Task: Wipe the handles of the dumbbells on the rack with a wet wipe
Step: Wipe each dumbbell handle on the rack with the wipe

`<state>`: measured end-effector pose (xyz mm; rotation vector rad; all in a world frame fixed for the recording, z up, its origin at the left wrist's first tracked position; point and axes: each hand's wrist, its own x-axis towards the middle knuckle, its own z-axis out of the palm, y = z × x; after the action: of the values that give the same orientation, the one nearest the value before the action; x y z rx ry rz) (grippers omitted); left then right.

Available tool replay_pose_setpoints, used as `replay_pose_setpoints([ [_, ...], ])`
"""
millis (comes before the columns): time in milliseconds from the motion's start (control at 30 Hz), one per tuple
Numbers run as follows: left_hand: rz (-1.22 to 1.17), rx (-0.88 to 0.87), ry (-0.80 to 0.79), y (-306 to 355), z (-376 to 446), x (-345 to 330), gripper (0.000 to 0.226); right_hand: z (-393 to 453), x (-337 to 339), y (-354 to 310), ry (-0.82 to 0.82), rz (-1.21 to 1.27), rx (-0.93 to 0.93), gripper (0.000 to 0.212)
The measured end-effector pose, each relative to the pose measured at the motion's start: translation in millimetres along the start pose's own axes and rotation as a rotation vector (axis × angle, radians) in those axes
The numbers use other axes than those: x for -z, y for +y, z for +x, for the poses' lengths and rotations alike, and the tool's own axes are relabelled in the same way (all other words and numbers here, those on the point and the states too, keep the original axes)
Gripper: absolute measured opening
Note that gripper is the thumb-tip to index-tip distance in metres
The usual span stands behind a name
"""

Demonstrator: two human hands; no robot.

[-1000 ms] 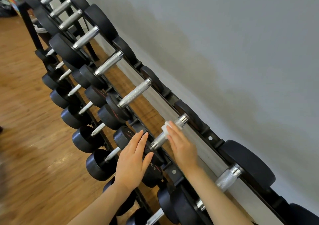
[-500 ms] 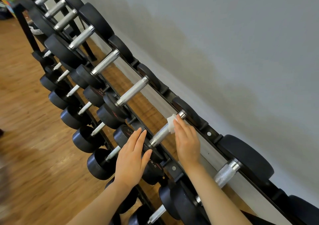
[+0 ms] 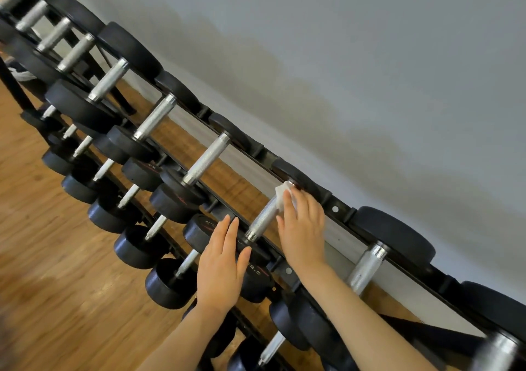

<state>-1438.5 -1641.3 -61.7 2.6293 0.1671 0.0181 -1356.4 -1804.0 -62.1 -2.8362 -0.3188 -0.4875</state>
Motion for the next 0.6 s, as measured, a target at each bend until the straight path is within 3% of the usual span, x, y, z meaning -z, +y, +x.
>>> replay_pose_setpoints([
  [100,0.02,-0.023,-0.009,-1.3,0.9,3.6,0.067,2.7,4.1,-8.8,0.019,0.048,-0.1,0.048],
  [267,0.012,-0.062,-0.022,-4.8,2.1,6.2,0.067,9.9,7.8,-21.2,0.02,0.394,-0.338,0.036],
  [600,-0.035,-0.192,-0.019,-21.5,10.0,3.2,0.066,12.7,-14.8,-49.4,0.308,0.699,-0.577,0.028],
])
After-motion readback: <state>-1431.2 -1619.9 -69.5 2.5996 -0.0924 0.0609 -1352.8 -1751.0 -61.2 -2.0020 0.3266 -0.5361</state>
